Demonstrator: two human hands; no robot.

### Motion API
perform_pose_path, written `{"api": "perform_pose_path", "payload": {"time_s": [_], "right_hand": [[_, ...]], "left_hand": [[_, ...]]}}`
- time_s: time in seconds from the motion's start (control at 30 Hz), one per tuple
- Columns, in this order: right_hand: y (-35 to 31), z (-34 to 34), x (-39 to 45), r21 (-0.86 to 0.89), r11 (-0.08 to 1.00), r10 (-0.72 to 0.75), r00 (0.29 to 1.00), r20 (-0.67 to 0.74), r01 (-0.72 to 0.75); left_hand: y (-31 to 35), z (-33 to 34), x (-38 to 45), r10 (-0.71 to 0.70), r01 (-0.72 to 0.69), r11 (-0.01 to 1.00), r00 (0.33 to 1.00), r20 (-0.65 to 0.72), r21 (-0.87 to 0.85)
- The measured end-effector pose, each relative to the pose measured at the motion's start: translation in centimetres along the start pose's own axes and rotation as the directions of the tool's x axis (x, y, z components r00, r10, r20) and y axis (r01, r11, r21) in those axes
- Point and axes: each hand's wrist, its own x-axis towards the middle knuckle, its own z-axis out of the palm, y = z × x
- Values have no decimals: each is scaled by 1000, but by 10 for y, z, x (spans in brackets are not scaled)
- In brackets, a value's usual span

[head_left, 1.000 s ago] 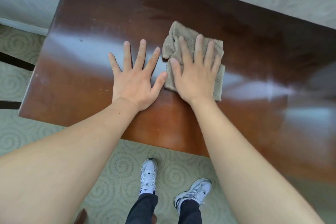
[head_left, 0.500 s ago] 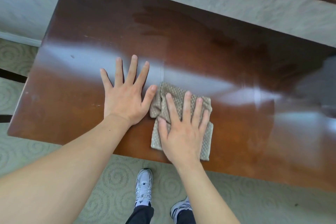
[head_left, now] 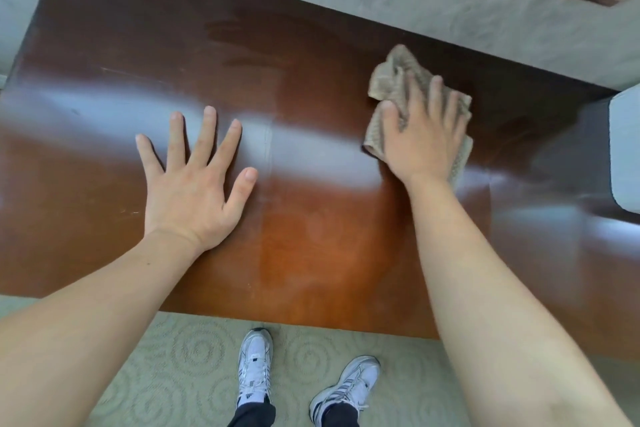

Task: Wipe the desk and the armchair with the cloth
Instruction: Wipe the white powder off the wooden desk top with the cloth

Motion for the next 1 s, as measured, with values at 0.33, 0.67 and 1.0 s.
{"api": "perform_pose_path", "payload": {"time_s": [0.33, 0.67, 1.0], "right_hand": [[109, -4, -78, 23, 923, 384, 923, -3, -384], [-40, 21, -189, 60, 998, 27, 1000, 16, -27], [17, 21, -159, 46, 930, -366, 930, 9, 366]], "left_hand": [[1, -1, 0, -2, 2, 1000, 1000, -11, -4], [3, -3, -2, 1, -2, 1000, 1000, -24, -17], [2, -4, -7, 28, -36, 996, 995, -91, -84]]}}
